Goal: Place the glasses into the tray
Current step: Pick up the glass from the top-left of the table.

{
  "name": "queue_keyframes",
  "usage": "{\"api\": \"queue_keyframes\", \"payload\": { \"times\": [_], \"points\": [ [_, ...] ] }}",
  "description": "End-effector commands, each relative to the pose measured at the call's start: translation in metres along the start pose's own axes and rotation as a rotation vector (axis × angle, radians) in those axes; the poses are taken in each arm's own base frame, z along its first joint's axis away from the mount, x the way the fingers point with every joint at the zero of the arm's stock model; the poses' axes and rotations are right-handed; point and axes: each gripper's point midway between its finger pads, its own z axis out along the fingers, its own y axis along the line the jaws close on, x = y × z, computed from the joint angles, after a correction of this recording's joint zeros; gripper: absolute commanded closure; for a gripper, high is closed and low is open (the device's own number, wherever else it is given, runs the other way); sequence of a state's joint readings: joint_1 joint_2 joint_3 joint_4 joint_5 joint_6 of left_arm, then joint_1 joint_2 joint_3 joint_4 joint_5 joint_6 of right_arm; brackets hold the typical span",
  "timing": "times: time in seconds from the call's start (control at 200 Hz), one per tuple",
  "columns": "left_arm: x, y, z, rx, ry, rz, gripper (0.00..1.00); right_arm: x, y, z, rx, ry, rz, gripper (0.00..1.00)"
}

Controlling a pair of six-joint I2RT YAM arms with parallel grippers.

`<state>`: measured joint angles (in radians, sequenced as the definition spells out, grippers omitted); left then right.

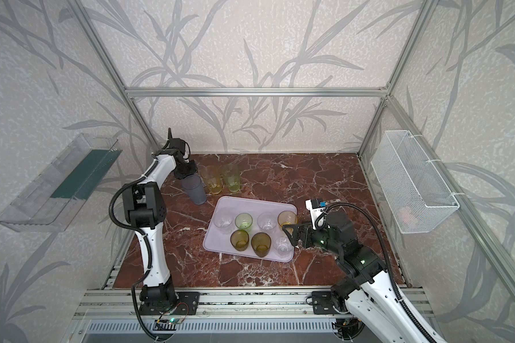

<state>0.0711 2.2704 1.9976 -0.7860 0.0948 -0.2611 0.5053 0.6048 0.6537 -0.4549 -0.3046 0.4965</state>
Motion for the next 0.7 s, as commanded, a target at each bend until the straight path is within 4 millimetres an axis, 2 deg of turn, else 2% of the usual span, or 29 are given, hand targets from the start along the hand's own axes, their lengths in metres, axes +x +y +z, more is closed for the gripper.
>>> {"api": "queue_keyframes", "payload": {
  "times": [0.0,0.2,0.35,0.525,0.7],
  "points": [
    [0.0,0.002,-0.005,-0.029,0.012,0.023,0.92,0.003,-0.006,0.0,0.02,0.002,0.001,0.01],
    [-0.003,0.005,-0.012,-0.051,0.003,0.027,1.0,0.003,-0.006,0.0,0.022,0.002,0.001,0.01],
    [-0.007,0.01,-0.023,-0.078,-0.016,0.012,1.0,0.002,-0.005,0.0,0.017,0.0,0.003,0.01],
    [-0.013,0.017,-0.046,-0.113,-0.059,-0.03,1.0,0.002,-0.005,0.0,0.012,-0.001,0.006,0.01],
    [-0.026,0.021,-0.083,-0.136,-0.149,-0.067,1.0,0.001,-0.004,0.0,0.009,0.001,0.001,0.01]
  ]
}}
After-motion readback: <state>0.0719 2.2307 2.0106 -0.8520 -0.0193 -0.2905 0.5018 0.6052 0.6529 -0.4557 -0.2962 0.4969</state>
